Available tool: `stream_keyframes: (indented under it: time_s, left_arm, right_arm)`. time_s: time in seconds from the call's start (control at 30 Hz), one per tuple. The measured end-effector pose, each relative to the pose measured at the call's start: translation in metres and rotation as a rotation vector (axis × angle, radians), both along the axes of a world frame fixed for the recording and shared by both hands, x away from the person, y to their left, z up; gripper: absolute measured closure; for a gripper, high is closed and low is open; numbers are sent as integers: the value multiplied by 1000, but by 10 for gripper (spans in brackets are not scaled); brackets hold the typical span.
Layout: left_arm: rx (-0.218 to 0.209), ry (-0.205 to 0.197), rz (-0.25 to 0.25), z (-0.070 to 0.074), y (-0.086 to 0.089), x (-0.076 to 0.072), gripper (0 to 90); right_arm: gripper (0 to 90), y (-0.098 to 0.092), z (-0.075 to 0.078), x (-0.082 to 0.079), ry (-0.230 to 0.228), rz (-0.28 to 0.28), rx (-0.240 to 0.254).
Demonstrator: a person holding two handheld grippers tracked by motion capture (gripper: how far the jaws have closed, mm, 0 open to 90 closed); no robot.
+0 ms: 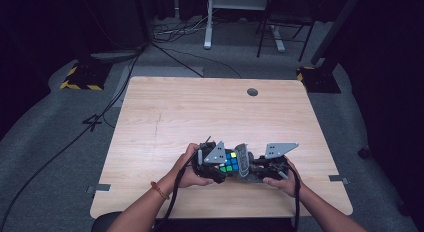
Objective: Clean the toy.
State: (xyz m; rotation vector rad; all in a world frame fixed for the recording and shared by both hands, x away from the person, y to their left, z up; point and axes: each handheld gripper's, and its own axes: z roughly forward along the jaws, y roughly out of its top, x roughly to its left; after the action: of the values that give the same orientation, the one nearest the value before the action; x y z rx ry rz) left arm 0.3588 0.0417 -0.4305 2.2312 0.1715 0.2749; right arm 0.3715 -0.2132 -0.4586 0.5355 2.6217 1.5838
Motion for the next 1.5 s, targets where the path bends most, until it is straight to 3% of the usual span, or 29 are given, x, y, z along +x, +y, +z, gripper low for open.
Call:
stream_keyframes:
  time_s: [0.07, 0.17, 0.33, 0.47, 0.53, 0.6, 0.73, 0.9, 1.2, 1.37, 1.5]
  left_arm:
    - [0, -6, -2, 0, -1, -1, 338]
    - [4, -21, -2, 2, -1, -2, 338]
    - [-25, -25, -6, 7, 1, -4, 338]
    - [-70, -17, -13, 11, 4, -5, 338]
    - [-70, -22, -17, 12, 4, -6, 338]
    - [-82, -25, -23, 11, 5, -6, 338]
    - [-118, 8, -26, 12, 10, -2, 332]
    - [-80, -10, -7, 8, 7, -2, 323]
    - [-7, -12, 19, 2, 2, 0, 318]
    - [55, -23, 20, -5, -4, 0, 325]
    - [17, -24, 23, -1, -2, 0, 330]
  right_arm:
    - [766, -2, 7, -2, -23, -5, 27]
    - [766, -1, 6, -2, -23, -10, 17]
    - [766, 5, -8, 3, 13, -23, -72]
    - [765, 9, -16, 5, 51, -6, -118]
    - [764, 12, -19, 4, 61, 13, -129]
    - [764, 12, -18, 4, 68, 36, -90]
    - [766, 5, -15, 5, 88, 48, -11]
    - [767, -5, -10, 6, 82, 43, 51]
    - [768, -9, -1, 3, 31, 23, 57]
    - [767, -8, 5, -1, -10, 15, 42]
    - [766, -9, 11, -2, -42, 5, 50]
